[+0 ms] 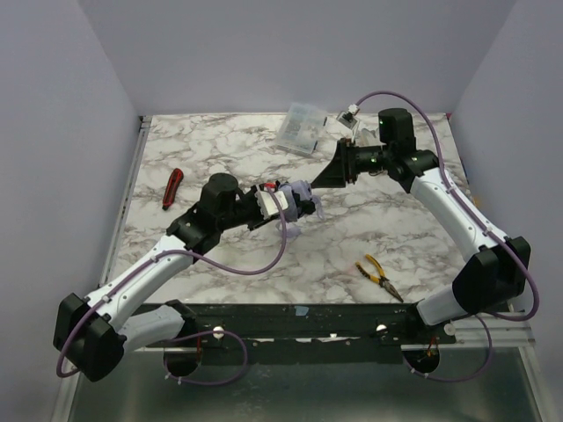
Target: Open the umbrella
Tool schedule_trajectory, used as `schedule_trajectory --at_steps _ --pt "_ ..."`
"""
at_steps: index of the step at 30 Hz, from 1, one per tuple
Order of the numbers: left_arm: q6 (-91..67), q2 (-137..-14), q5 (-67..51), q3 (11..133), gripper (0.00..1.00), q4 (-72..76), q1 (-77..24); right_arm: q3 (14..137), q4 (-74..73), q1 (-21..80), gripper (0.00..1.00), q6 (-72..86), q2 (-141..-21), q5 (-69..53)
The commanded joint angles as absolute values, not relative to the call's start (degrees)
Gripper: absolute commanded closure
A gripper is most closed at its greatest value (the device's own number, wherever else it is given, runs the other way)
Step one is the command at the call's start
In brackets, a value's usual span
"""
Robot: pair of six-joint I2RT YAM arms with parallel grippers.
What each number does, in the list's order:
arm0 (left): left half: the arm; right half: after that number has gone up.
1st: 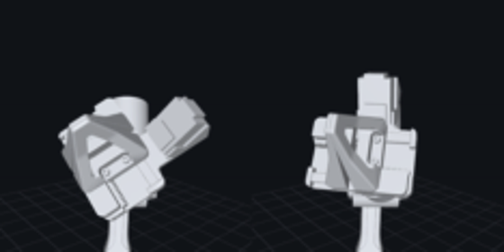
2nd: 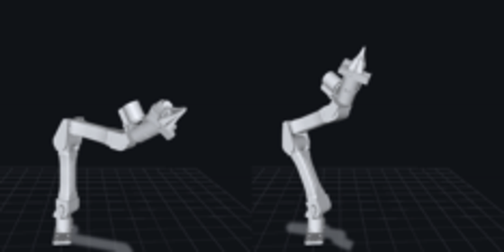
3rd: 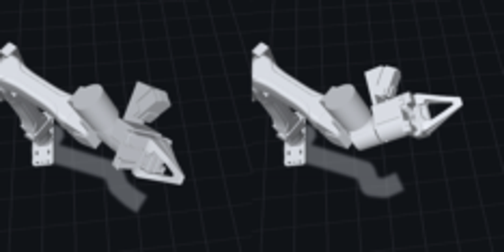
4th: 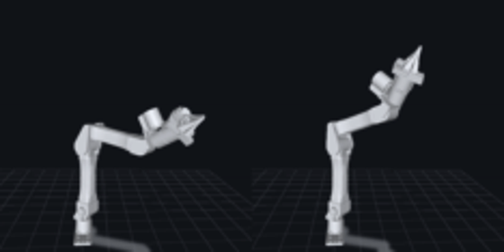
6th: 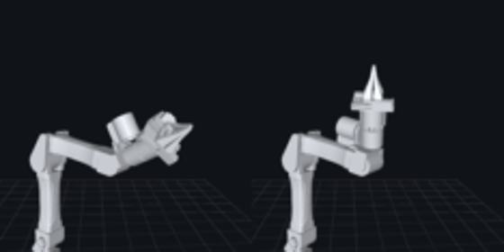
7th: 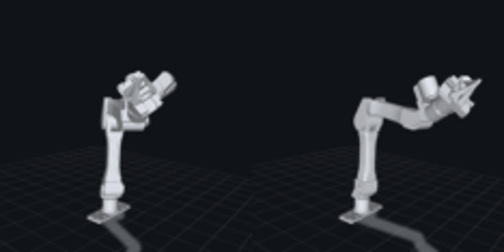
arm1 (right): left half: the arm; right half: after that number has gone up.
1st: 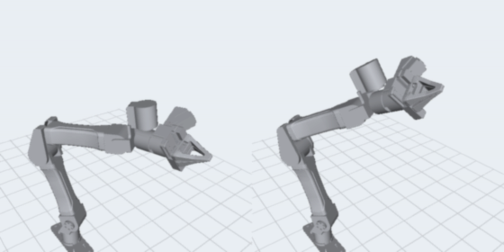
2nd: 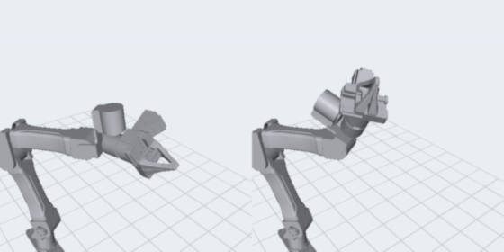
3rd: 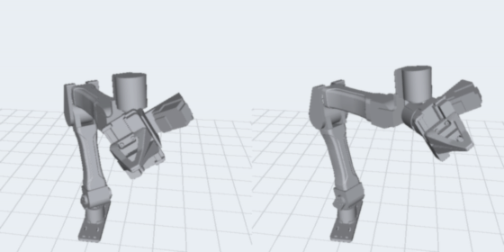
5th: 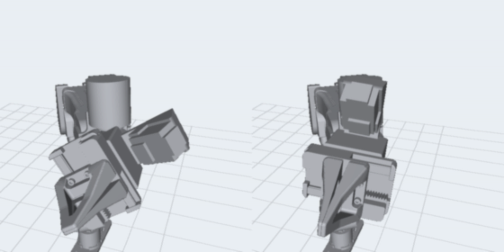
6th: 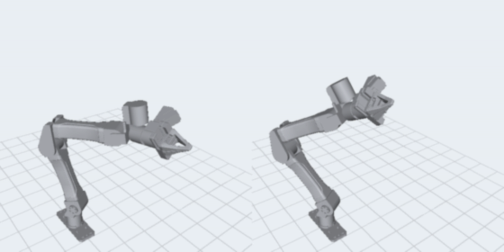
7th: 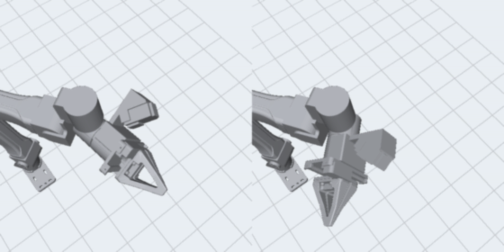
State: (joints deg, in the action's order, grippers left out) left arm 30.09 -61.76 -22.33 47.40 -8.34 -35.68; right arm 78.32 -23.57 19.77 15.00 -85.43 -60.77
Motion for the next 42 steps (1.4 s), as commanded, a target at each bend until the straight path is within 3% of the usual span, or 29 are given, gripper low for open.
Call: schedule_trajectory --at_steps 1,7,11,21,26,33,35,37,42 --pt "31.55 -60.08 -25.97 48.5 1.0 -3.46 -35.77 77.17 -22.63 19.9 0.47 14.63 -85.67 -60.7" --pt "31.33 -61.58 -27.07 49.69 1.0 -4.49 -35.77 77.27 -21.46 20.47 0.38 13.84 -85.28 -64.88" --pt "31.1 -62.7 -27.2 50.48 1.0 -4.54 -35.77 77.35 -23.28 21.72 0.38 10.25 -84.82 -66.2" --pt "30.94 -64.07 -28.39 52.53 1.0 -4.31 -35.77 79.1 -27.09 23.9 0.54 3.08 -86.43 -58.06" --pt "30.93 -64.09 -28.48 52.73 1.0 -4.22 -35.77 79.18 -26.37 24.17 0.67 2.84 -87.2 -57.36" --pt "30.07 -64.25 -28.56 53.06 1.0 -4.04 -35.77 79.89 -25.71 25.4 0.64 2.8 -88.14 -57.24" --pt "29.7 -64.42 -28.51 53.09 1.0 -4.09 -35.73 80.13 -25.81 25.4 0.76 2.54 -88.3 -57.48" --pt "29.79 -64.42 -27.99 52.88 1.0 -4.72 -35.46 81.03 -26.88 25.4 0.99 2.09 -88.24 -57.28" --pt "30.35 -62.62 -28.81 48.86 1.0 -5.57 -32.19 84.93 -34.37 23.57 0.99 -3.99 -88.24 -56.57"
